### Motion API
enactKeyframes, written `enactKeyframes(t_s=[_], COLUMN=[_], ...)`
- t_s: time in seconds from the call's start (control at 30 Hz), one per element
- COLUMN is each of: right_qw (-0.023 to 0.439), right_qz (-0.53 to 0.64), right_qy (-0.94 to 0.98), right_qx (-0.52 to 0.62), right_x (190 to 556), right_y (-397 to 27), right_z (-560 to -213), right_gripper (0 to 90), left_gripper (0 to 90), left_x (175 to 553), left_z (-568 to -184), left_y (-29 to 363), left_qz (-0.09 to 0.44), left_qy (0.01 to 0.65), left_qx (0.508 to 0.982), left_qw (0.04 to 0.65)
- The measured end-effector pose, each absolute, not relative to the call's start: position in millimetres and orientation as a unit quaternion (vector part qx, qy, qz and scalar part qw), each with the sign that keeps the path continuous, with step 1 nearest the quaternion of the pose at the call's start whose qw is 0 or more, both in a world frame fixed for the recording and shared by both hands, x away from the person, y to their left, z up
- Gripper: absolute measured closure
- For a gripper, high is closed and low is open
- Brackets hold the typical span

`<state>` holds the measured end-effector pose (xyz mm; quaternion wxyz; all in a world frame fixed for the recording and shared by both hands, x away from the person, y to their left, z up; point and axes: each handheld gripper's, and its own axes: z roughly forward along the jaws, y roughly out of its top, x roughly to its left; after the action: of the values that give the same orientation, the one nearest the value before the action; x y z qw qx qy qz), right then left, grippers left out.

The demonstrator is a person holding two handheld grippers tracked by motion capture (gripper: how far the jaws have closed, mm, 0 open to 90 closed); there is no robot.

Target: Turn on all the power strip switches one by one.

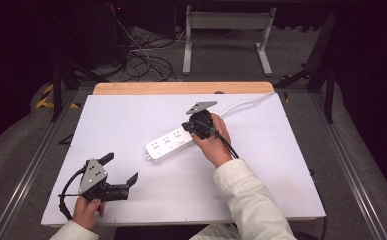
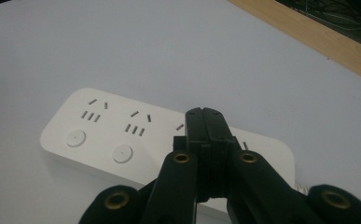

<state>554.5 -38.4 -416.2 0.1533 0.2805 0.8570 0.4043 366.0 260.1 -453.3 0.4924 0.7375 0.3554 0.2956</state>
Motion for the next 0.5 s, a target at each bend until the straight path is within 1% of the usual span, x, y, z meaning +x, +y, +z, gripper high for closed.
enactKeyframes(t_s=[0.33, 0.5], right_qw=[0.147, 0.14], right_qz=[0.409, 0.4], right_qy=[0.859, 0.865], right_qx=[0.271, 0.268], right_x=[550, 550], right_y=[-31, -26], right_z=[-414, -419], right_gripper=[90.0, 90.0], left_gripper=[1.8, 1.8], left_x=[366, 366], left_z=[-453, -453], left_y=[260, 260], left_qz=[0.297, 0.297], left_qy=[0.355, 0.354], left_qx=[0.737, 0.738], left_qw=[0.492, 0.492])
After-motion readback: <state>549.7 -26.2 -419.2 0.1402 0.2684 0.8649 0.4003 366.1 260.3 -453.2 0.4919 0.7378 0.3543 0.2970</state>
